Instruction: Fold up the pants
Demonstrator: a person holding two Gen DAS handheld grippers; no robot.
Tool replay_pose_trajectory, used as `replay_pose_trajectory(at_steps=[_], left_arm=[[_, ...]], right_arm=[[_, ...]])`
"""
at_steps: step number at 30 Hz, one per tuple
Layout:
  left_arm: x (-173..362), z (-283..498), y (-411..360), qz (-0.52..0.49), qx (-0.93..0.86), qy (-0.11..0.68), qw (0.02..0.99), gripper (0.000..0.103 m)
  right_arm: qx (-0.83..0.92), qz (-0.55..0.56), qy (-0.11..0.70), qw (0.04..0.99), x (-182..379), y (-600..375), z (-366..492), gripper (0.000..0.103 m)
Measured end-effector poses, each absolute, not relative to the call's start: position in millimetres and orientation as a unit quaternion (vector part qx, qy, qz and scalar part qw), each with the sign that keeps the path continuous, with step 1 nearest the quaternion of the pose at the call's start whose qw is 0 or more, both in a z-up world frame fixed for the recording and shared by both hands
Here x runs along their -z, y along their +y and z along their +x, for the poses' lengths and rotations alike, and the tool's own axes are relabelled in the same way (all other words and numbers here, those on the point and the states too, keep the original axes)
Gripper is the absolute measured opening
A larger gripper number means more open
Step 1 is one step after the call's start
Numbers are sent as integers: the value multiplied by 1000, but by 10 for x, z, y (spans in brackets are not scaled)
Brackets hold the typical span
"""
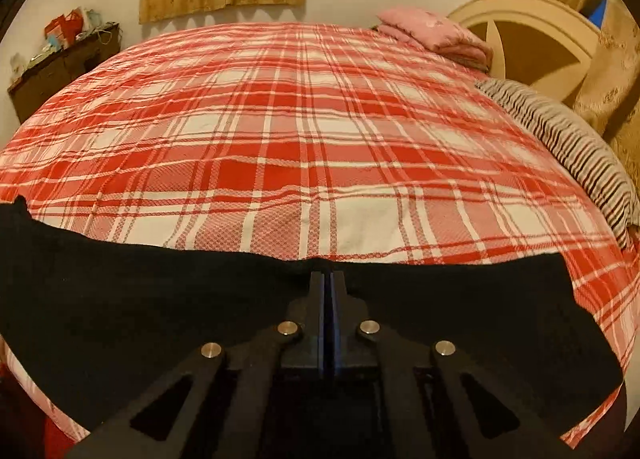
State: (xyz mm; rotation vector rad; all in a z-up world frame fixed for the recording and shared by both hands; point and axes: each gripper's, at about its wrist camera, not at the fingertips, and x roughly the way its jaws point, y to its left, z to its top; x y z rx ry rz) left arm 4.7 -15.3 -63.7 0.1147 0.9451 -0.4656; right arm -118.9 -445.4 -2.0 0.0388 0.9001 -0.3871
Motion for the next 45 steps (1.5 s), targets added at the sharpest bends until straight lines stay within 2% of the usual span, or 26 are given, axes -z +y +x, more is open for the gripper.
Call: replay_pose_trajectory(at_steps=[2, 5, 6, 7, 8, 10, 12, 14, 16, 18, 20, 23, 27, 29, 31, 33, 39, 45], left_arm=[[631, 50, -161, 56, 224, 451, 862, 103], [604, 49, -162, 60, 224, 446, 864, 103], [597, 51, -161, 61, 223, 445, 865, 103], [584, 55, -160, 60, 223, 443, 866, 103], [576, 58, -158, 57, 223, 442, 867, 103], [565, 56, -162, 54, 226, 442, 867, 103], [564, 43, -181, 55, 228, 441, 866, 103], [567, 24, -206, 58, 231, 440, 866, 103], [566, 5, -218, 62, 232, 440, 866, 103], [562, -10, -226, 68, 230, 439, 866, 103], [549, -15, -215, 70, 226, 437, 868, 103], [519, -6, -188, 64, 223, 437, 869, 103], [505, -8, -189, 59, 224, 436, 869, 103], [507, -24, -203, 62, 227, 436, 868, 103], [501, -42, -212, 66, 229, 434, 869, 103], [482, -45, -209, 65, 230, 432, 869, 103], [440, -23, -69, 52, 222, 426, 875, 103], [423, 27, 39, 29, 217, 426, 878, 103]], right_arm=[[172, 54, 433, 883, -86, -4487, -1262, 14], [159, 90, 372, 910, -392, -4539, -1555, 46], [178, 86, 340, 919, -529, -4565, -1714, 68], [196, 81, 316, 925, -611, -4594, -1835, 82], [218, 76, 292, 928, -684, -4642, -1974, 83], [280, 73, 273, 918, -734, -4818, -2189, 83], [316, 94, 290, 898, -644, -5072, -2308, 82], [327, 110, 327, 880, -456, -5292, -2359, 75], [344, 96, 368, 859, -286, -5380, -2357, 63], [368, 93, 370, 848, -178, -5439, -2460, 62], [362, 176, 334, 852, -184, -5575, -2665, 62], [337, 214, 311, 862, -193, -5570, -2729, 63], [347, 148, 338, 862, -161, -5316, -2568, 63], [341, 114, 349, 865, -149, -5207, -2473, 48], [330, 92, 364, 866, -188, -5124, -2392, 18], [331, 70, 379, 862, -242, -5087, -2315, 13], [323, 179, 298, 880, -652, -5359, -2532, 11], [227, 153, 274, 922, -875, -4652, -2215, 11]])
